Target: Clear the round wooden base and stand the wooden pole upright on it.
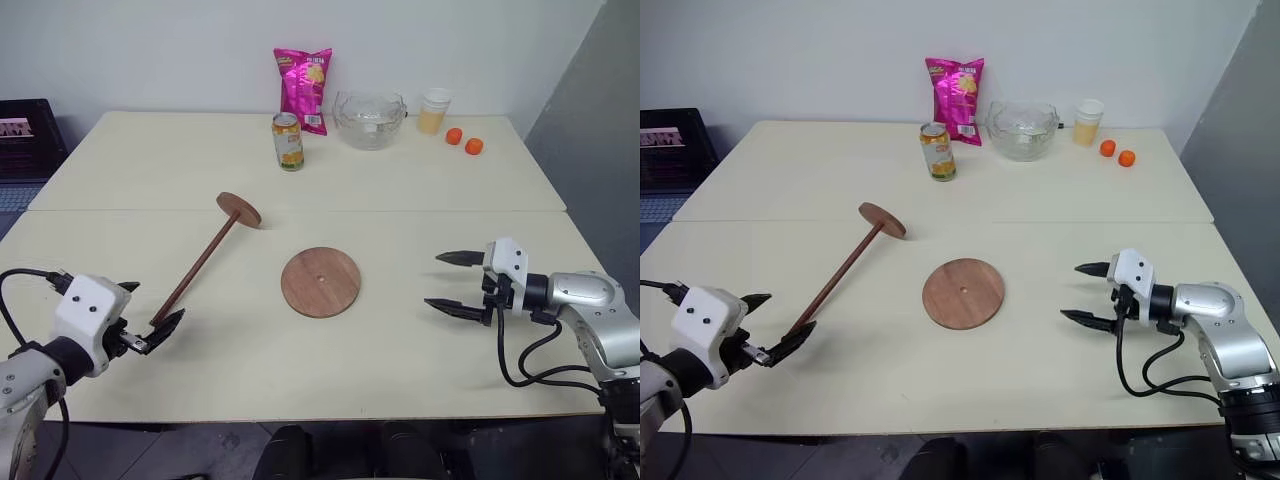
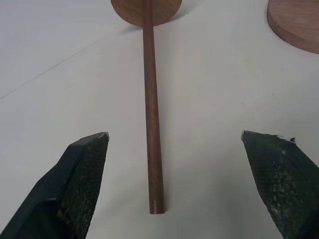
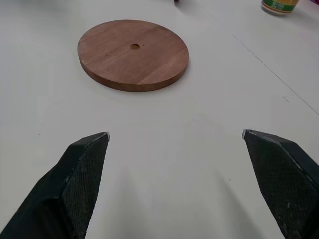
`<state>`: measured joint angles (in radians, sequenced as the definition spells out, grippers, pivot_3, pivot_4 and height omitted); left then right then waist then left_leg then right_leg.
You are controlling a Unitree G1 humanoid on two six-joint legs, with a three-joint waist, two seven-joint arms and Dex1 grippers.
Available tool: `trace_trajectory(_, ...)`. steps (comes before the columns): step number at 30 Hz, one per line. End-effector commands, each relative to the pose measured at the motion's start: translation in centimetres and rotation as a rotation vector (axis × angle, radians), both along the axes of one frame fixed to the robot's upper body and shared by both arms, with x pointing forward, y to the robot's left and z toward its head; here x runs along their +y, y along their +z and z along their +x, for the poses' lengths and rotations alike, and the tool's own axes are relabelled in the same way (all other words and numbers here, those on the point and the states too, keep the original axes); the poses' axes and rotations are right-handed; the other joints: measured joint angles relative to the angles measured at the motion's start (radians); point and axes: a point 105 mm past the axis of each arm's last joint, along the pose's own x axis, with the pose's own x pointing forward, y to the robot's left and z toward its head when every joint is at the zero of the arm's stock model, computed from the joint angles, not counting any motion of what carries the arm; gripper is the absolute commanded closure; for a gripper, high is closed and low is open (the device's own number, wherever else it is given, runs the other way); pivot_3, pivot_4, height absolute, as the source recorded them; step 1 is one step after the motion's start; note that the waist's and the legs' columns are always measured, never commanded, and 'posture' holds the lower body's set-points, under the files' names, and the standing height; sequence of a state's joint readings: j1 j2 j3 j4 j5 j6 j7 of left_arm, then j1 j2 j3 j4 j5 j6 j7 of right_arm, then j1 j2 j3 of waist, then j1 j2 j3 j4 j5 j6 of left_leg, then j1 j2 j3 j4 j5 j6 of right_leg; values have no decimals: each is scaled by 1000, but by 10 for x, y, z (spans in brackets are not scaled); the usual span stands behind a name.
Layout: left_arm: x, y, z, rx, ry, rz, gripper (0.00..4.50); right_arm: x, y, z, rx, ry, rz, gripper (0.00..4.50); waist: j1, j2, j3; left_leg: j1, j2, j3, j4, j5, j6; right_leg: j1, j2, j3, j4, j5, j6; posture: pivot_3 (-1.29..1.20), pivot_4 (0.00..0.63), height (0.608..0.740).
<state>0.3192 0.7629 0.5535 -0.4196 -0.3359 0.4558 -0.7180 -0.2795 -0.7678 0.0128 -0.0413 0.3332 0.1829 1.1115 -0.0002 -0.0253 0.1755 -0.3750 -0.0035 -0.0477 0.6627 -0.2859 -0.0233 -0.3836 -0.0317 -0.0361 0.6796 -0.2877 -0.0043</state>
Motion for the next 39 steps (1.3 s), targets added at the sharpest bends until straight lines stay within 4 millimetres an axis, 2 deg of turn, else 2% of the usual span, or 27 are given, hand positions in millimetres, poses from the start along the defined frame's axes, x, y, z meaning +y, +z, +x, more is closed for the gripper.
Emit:
trace_trajectory(1, -3, 13, -2, -27, -36, -49, 48, 3, 12, -1, -48, 19, 8, 0, 0, 0, 0, 0, 0, 0, 0, 0, 0, 0, 0, 0, 0, 0, 0, 0, 150, 740)
trace_trajectory(8, 3, 4, -2, 27, -10, -8, 48, 4, 10, -5, -47, 19, 15, 0, 0, 0, 0, 0, 0, 0, 0, 0, 0, 0, 0, 0, 0, 0, 0, 0, 150, 740)
trace_trajectory(15, 3, 9, 1, 18, -59, 7, 48, 3, 12, -5, -53, 19, 16, 0, 0, 0, 0, 0, 0, 0, 0, 0, 0, 0, 0, 0, 0, 0, 0, 0, 150, 740)
trace_trajectory(22, 8, 18, 11, 21, -50, 3, 48, 22, 18, -15, -40, 109, 35, 0, 0, 0, 0, -1, 0, 0, 0, 0, 0, -1, 0, -1, 0, 0, 0, 0, 150, 740)
trace_trajectory(27, 8, 40, 43, 115, -48, -85, 48, 69, 34, -30, -62, 293, 116, 0, -1, -1, 2, -1, 0, -3, 0, 0, 0, -1, 1, -3, 1, 0, 0, 0, 150, 740)
trace_trajectory(31, 9, 50, 60, 182, -43, -128, 48, 84, 37, -34, -70, 322, 153, 0, -2, -1, 2, -2, 1, -3, 0, 0, 0, -2, 2, -3, 1, 1, -1, 0, 150, 740)
trace_trajectory(35, 7, 60, 82, 231, -30, -150, 48, 92, 32, -39, -69, 324, 166, 0, 1, -2, 3, -6, -1, -2, 0, 0, 0, -5, 1, -2, 0, 1, -1, 0, 150, 740)
trace_trajectory(39, -2, 57, 102, 335, -23, -166, 48, 101, 29, -43, -69, 333, 187, 0, -2, -3, 3, -6, -1, -2, 1, 0, 0, -5, 1, -3, 1, 0, 0, 0, 150, 740)
